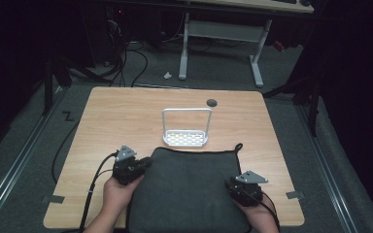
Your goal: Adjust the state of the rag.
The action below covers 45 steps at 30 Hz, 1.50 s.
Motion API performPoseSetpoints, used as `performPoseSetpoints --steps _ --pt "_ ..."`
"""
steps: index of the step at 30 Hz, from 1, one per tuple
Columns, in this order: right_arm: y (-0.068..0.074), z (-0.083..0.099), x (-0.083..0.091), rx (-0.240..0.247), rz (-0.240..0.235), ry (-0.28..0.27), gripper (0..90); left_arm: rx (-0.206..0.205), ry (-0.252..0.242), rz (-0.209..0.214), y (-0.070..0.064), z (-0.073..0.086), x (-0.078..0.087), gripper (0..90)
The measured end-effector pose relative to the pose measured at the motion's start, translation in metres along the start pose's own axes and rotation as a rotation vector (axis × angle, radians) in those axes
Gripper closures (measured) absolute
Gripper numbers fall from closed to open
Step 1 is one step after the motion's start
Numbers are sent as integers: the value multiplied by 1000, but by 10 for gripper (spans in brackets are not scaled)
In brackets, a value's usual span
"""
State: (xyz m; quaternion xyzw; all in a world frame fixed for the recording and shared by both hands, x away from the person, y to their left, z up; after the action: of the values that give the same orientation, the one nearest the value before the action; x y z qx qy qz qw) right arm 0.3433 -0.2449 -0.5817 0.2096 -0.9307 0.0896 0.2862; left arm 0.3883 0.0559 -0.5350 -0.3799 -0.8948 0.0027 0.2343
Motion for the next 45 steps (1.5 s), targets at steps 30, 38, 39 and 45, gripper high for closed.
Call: performPoseSetpoints --steps 30,38,39,45 --pt "0 0 0 0 7 -8 693 11 -19 -148 56 -14 3 829" --pt "0 0 0 5 9 -1 676 -22 62 -127 51 12 18 633" --pt "-1 -1 1 24 29 -5 673 -22 62 -127 51 12 18 632" --pt "-15 -2 2 -11 86 5 688 -83 121 -103 32 47 -3 628"
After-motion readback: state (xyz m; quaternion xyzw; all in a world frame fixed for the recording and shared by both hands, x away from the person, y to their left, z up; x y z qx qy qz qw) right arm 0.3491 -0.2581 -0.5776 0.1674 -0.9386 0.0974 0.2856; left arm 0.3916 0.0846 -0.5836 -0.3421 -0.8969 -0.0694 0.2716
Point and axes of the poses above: each handheld gripper's, and its own axes: x roughly backward along the jaws, z roughly out of its underside, y roughly to its left, the point moved 8 cm from there along -x, roughly forward along the jaws, and after that the axes turned 9 degrees about -y, right-handed, at the moved point
